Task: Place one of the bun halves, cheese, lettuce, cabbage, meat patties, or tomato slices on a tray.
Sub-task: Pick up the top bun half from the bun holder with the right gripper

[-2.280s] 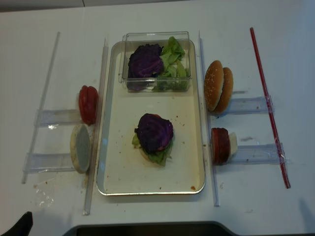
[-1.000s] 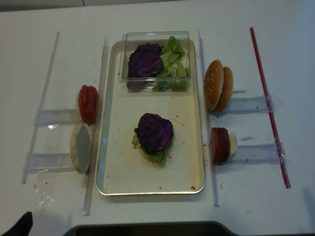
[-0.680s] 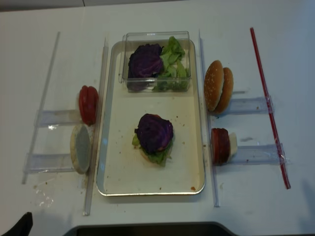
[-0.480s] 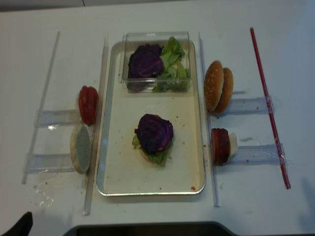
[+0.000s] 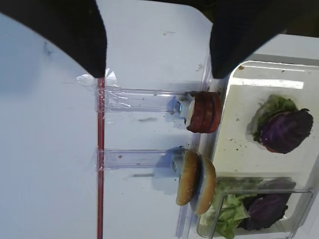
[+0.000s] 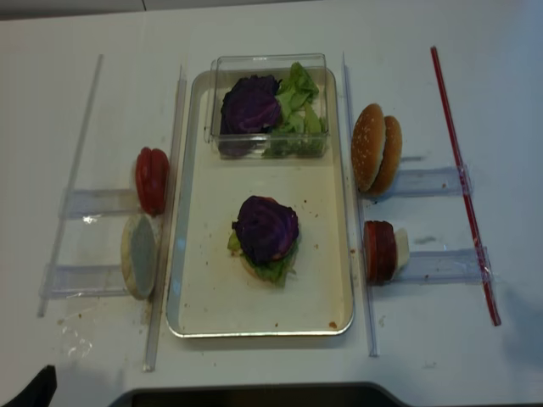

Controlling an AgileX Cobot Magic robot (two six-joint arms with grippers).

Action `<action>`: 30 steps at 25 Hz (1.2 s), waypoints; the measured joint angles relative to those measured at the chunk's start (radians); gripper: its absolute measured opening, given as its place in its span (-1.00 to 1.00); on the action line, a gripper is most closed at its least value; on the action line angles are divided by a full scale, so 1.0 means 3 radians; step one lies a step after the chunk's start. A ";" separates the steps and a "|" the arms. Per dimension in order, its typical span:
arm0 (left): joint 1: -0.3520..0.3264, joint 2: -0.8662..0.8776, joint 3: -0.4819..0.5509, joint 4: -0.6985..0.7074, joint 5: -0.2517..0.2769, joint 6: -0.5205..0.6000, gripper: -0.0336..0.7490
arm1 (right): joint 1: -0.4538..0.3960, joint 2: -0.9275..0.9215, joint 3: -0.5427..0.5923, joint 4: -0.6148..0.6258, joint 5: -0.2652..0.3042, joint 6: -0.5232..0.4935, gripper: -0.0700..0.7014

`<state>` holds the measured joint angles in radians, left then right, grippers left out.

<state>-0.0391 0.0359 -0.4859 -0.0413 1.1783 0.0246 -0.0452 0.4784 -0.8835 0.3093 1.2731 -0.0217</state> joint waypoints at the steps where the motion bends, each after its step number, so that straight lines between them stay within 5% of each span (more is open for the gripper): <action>1: 0.0000 0.0000 0.0000 0.0000 0.0000 0.0000 0.18 | 0.0000 0.0070 -0.0035 0.0018 0.0000 0.0035 0.39; 30: 0.0000 0.0000 0.0000 0.0000 0.0000 0.0000 0.18 | 0.0000 0.1692 -0.0818 0.0614 -0.0027 -0.0239 0.29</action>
<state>-0.0391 0.0359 -0.4859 -0.0413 1.1783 0.0246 -0.0452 0.9860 -1.1289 0.4936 1.2650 -0.0933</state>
